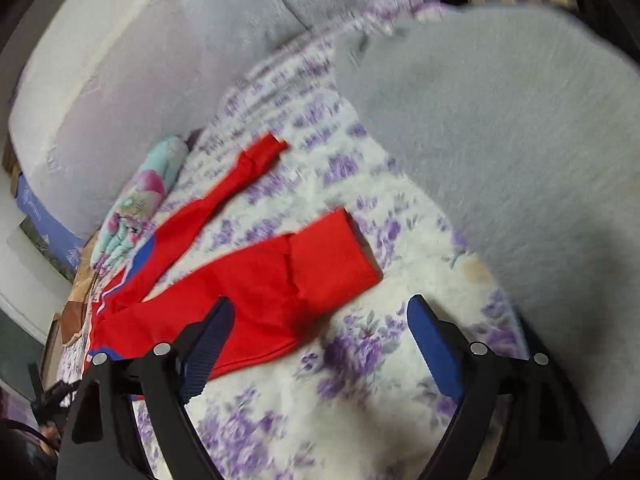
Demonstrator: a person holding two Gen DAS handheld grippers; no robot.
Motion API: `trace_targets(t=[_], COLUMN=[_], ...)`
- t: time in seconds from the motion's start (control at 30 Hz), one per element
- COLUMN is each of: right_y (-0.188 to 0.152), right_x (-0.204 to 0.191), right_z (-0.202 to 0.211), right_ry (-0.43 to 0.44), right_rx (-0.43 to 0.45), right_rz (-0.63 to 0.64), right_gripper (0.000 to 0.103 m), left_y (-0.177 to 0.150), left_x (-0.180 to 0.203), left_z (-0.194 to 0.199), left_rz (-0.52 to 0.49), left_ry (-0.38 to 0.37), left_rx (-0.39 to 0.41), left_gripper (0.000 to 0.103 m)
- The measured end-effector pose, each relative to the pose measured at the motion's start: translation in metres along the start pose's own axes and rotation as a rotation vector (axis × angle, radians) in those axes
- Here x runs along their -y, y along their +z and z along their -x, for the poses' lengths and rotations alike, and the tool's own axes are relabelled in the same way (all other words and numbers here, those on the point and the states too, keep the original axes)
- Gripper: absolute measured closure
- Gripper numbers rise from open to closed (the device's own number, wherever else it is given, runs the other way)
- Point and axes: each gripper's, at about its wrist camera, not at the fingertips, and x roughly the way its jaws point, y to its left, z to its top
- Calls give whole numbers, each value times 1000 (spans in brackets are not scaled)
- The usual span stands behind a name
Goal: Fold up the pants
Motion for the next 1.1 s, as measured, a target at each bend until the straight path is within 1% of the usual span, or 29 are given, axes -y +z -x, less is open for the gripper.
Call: trace_targets(t=[0.03, 0.07, 0.1, 0.13, 0.17, 0.2, 0.23, 0.27, 0.33, 0.4, 0.5, 0.57, 0.6, 0.63, 0.67, 0.7, 0.73, 0.77, 0.8, 0.87, 0.93, 1.03, 1.1], right_y=[-3, -3, -6, -6, -6, -6, -6, -7, -9, -9, -10, -10, -10, -11, -10, -11, -11, -11, -11, -11, -11, -10, -6], right_x=[1, 0, -4, -8, -13, -14, -13, -11, -10, -9, -1, -2, -3, -6, -8, -9, -9, -9, -8, -6, -7, -9, -13], right_z=[-10, -17, -24, -28, -37, -42, -48, -51, -48, -47, -43, -45, -46, -47, -48, -48, -48, -47, -47, -46, -46, -42, -31], right_ry=[3, 2, 10, 30, 59, 70, 72, 70, 83, 97, 122, 123, 119, 111, 105, 100, 99, 104, 109, 116, 113, 113, 120], right_rx=[-15, -12, -3, -3, -42, -67, -92, -94, -88, -84, -83, -83, -82, -81, -81, -81, -80, -82, -82, -81, -76, -60, -37], right_rz=[-12, -11, 4, 22, 45, 55, 59, 47, 48, 46, 38, 41, 47, 61, 73, 83, 89, 89, 85, 79, 83, 90, 109], right_gripper=[14, 16, 21, 43, 73, 83, 86, 87, 88, 88, 87, 87, 87, 86, 86, 87, 87, 88, 88, 89, 89, 91, 92], left_y=[-1, -3, -5, -5, -5, -3, -1, 0, 4, 3, -2, -2, -1, -1, 0, 0, 1, 1, 2, 2, 1, 0, -2], left_x=[-1, 2, 7, 13, 24, 31, 36, 38, 37, 36, 34, 34, 35, 37, 40, 45, 51, 53, 56, 58, 57, 50, 47], left_z=[-2, -5, -8, -11, -14, -18, -24, -28, -32, -24, -12, -13, -19, -23, -27, -28, -29, -28, -27, -23, -20, -12, -2], left_rz=[5, 2, -6, -18, -45, -64, -77, -76, -51, -32, -38, -44, -40, -44, -59, -82, -102, -111, -120, -132, -138, -107, -89], left_ry=[0, 10, 17, 13, -1, 4, 23, 32, 46, 54, 96, 117, 110, 107, 123, 133, 134, 125, 101, 68, 54, 39, 33], left_rx=[-3, -3, -5, -2, 12, 18, 16, 14, 13, 24, 52, 63, 56, 54, 69, 90, 102, 108, 112, 118, 127, 132, 142], left_gripper=[11, 10, 10, 10, 10, 10, 9, 7, 7, 7, 7, 9, 18, 20, 25, 34, 39, 59, 77, 88, 90, 91, 91])
